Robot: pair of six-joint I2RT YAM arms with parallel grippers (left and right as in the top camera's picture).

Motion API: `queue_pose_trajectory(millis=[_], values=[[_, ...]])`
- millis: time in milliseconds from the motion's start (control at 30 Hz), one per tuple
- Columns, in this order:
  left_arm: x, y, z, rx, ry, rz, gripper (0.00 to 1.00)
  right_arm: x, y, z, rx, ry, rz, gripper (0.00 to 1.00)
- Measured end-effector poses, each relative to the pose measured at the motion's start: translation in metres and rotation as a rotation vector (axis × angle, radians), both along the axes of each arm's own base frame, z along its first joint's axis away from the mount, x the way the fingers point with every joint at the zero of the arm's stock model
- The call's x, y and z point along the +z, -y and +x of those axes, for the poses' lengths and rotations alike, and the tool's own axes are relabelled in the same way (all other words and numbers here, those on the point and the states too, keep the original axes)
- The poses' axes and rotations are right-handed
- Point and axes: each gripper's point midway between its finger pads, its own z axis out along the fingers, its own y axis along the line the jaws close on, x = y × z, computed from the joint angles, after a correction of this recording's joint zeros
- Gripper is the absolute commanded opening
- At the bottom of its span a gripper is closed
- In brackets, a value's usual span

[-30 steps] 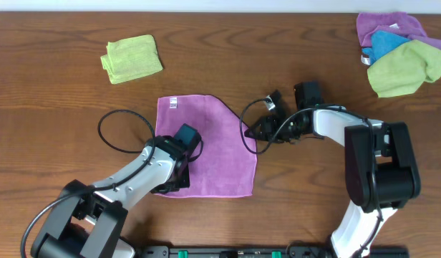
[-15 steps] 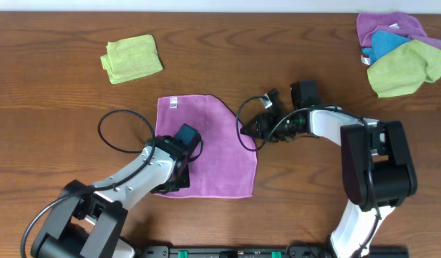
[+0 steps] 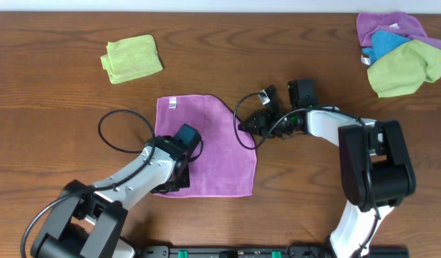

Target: Fold the cloth

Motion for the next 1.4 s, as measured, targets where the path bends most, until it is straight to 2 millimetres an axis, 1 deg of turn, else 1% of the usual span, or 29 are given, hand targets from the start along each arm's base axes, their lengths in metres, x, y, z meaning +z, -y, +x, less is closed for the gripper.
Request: queue_pose_trajectory(millis=[100, 233, 367, 467, 567, 700, 767, 833, 900, 967, 1000, 1033, 1067, 1133, 1200, 1267, 1300, 1333, 1400], values=[[0.0, 0.0, 0.0, -0.002, 0.0, 0.0, 0.06, 0.001, -0.006, -0.005, 0.01, -0.022, 0.008, 0.48], [0.0, 0.0, 0.0, -0.002, 0.0, 0.0, 0.06, 0.001, -0.007, -0.007, 0.011, -0.032, 0.007, 0.51], [0.0, 0.0, 0.0, -0.002, 0.0, 0.0, 0.06, 0.002, -0.008, -0.005, 0.012, -0.023, 0.016, 0.49], [0.0, 0.0, 0.0, -0.002, 0.0, 0.0, 0.06, 0.008, -0.012, 0.001, 0.015, 0.012, 0.047, 0.49], [0.0, 0.0, 0.0, -0.002, 0.0, -0.001, 0.06, 0.021, -0.017, 0.013, 0.015, 0.079, 0.1, 0.47], [0.0, 0.0, 0.0, -0.002, 0.0, 0.0, 0.06, 0.05, -0.026, 0.034, 0.019, 0.2, 0.211, 0.47], [0.0, 0.0, 0.0, -0.002, 0.0, 0.0, 0.06, 0.065, -0.027, 0.043, 0.018, 0.253, 0.261, 0.45], [0.0, 0.0, 0.0, -0.002, 0.001, -0.001, 0.06, 0.079, -0.024, 0.05, 0.016, 0.29, 0.306, 0.43], [0.0, 0.0, 0.0, -0.003, 0.0, -0.001, 0.06, 0.086, -0.013, 0.055, -0.006, 0.279, 0.333, 0.39], [0.0, 0.0, 0.0, -0.004, 0.001, -0.001, 0.06, 0.085, 0.002, 0.058, -0.041, 0.226, 0.341, 0.39], [0.0, 0.0, 0.0, -0.005, 0.0, -0.001, 0.06, 0.082, 0.012, 0.06, -0.071, 0.185, 0.34, 0.36], [0.0, 0.0, 0.0, -0.006, 0.0, -0.001, 0.06, 0.079, 0.023, 0.061, -0.097, 0.146, 0.341, 0.36], [0.0, 0.0, 0.0, -0.006, 0.0, -0.001, 0.06, 0.076, 0.029, 0.06, -0.112, 0.118, 0.339, 0.4], [0.0, 0.0, 0.0, -0.006, 0.0, -0.001, 0.06, 0.065, 0.042, 0.054, -0.15, 0.019, 0.324, 0.51], [0.0, 0.0, 0.0, -0.006, 0.0, -0.001, 0.06, 0.048, 0.048, 0.039, -0.181, -0.093, 0.265, 0.59], [0.0, 0.0, 0.0, -0.006, 0.0, -0.001, 0.06, 0.032, 0.053, 0.018, -0.186, -0.163, 0.174, 0.61], [0.0, 0.0, 0.0, -0.006, 0.0, -0.001, 0.06, 0.03, 0.055, 0.01, -0.183, -0.174, 0.128, 0.61], [0.0, 0.0, 0.0, -0.006, 0.001, -0.002, 0.06, 0.031, 0.057, 0.004, -0.172, -0.159, 0.091, 0.61], [0.0, 0.0, 0.0, -0.006, 0.002, -0.002, 0.06, 0.039, 0.062, -0.003, -0.154, -0.108, 0.031, 0.61]])
